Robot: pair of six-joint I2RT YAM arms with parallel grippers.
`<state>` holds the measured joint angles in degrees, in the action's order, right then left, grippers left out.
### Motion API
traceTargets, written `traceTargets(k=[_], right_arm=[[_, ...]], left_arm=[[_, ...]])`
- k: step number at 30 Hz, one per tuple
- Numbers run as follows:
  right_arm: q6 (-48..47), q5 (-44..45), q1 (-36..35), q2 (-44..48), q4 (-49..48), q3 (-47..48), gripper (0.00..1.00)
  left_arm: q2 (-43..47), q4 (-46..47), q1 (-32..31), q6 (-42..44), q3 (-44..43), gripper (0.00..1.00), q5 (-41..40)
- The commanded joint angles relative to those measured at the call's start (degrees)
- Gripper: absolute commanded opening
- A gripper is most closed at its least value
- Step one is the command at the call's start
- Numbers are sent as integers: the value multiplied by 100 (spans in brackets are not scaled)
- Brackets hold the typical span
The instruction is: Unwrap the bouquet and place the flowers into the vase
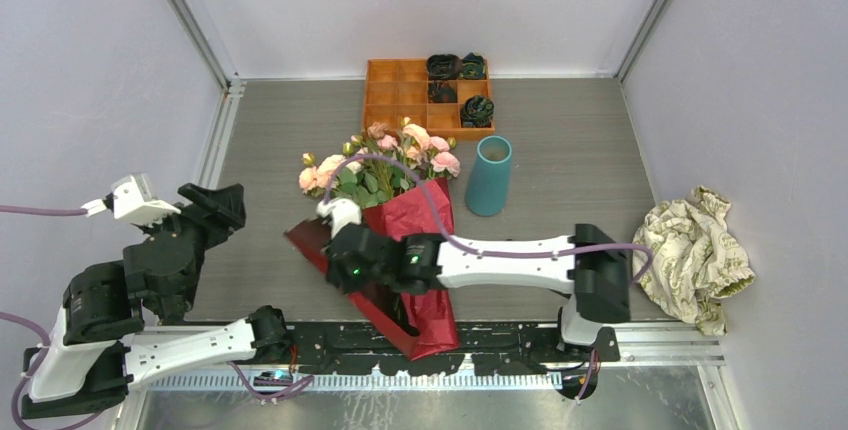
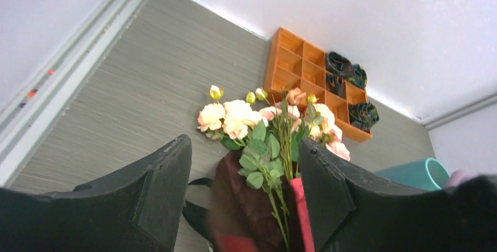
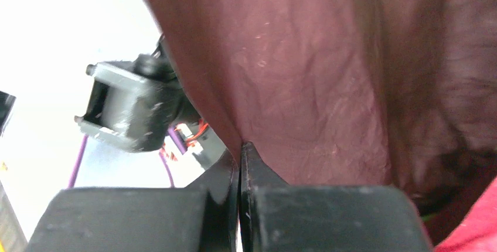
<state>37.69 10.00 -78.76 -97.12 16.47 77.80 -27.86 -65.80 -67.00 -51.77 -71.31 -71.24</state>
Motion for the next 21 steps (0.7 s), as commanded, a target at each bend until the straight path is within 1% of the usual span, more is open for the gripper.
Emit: traceTargets(k=[1, 5, 6, 7, 8, 10, 12, 16, 18, 21], right_arm=[[-198, -755, -224, -772, -229, 698, 11], [-219, -855, -235, -1399, 19, 1065, 34], [-257, -781, -234, -1445, 83, 1104, 38], [-288, -666, -236, -1434, 149, 1109, 41], [-323, -542, -236, -1359, 191, 1076, 46], [-404, -220, -238, -1028, 297, 953, 55], [-475, 118, -256, -635, 503, 844, 59], [-556, 813, -358, 285, 940, 563, 62], [-449, 1086, -385, 733, 1110, 319, 69], [-211, 1532, -384, 1303, 1395, -77, 71]], left_arm=[[-35, 476, 2, 594, -286, 68, -675], [-9, 428, 0, 743, -367, 68, -722], [4, 398, 3, 747, -366, 68, -727], [18, 375, -4, 759, -353, 69, -726], [26, 353, 1, 772, -337, 69, -720], [31, 325, -3, 803, -281, 69, -700], [6, 324, 4, 809, -211, 70, -641], [-137, 609, 2, 962, 36, 71, -400], [-314, 702, 1, 991, 137, 72, -259], [-624, 785, -5, 919, 269, 73, -28]])
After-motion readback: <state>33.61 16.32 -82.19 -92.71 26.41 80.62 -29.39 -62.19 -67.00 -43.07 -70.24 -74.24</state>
